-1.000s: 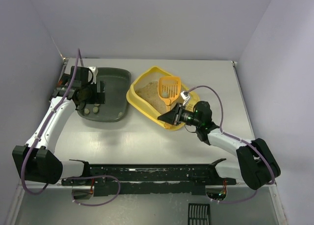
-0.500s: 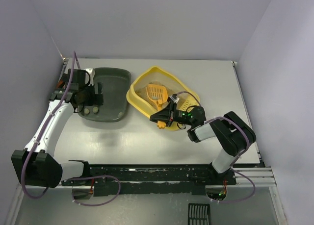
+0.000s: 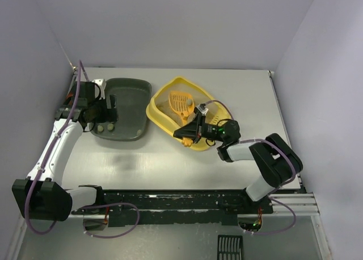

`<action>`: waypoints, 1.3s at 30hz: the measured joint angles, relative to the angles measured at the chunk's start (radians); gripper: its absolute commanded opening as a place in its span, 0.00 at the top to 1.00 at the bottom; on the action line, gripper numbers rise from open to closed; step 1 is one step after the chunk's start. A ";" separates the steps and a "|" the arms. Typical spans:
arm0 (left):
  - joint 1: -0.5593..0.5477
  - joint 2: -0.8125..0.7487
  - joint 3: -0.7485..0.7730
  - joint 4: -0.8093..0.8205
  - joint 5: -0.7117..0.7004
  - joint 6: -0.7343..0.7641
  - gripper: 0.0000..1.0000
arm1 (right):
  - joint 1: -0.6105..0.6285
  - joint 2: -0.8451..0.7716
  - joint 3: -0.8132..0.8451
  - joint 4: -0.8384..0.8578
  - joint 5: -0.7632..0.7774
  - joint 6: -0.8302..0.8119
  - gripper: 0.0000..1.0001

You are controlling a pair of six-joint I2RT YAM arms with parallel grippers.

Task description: Clean the litter box

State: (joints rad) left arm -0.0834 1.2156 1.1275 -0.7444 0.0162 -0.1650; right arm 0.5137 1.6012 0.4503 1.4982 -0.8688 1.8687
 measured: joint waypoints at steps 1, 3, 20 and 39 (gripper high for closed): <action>0.003 -0.002 -0.004 0.007 0.000 -0.002 0.01 | 0.000 -0.014 0.014 -0.038 -0.020 -0.047 1.00; 0.009 -0.010 -0.015 0.017 -0.001 -0.007 0.01 | 0.001 -0.059 0.059 -0.208 -0.048 -0.183 1.00; 0.054 0.076 0.468 -0.172 0.056 -0.088 0.01 | 0.075 -0.051 0.613 -1.434 0.069 -0.956 1.00; 0.140 0.211 0.834 -0.476 -0.077 -0.134 0.01 | 0.404 0.685 1.627 -2.341 0.531 -1.396 1.00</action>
State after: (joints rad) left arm 0.0566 1.4265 1.9610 -1.2209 -0.0612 -0.2989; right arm 0.9176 2.2860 2.0773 -0.8433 -0.3374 0.4725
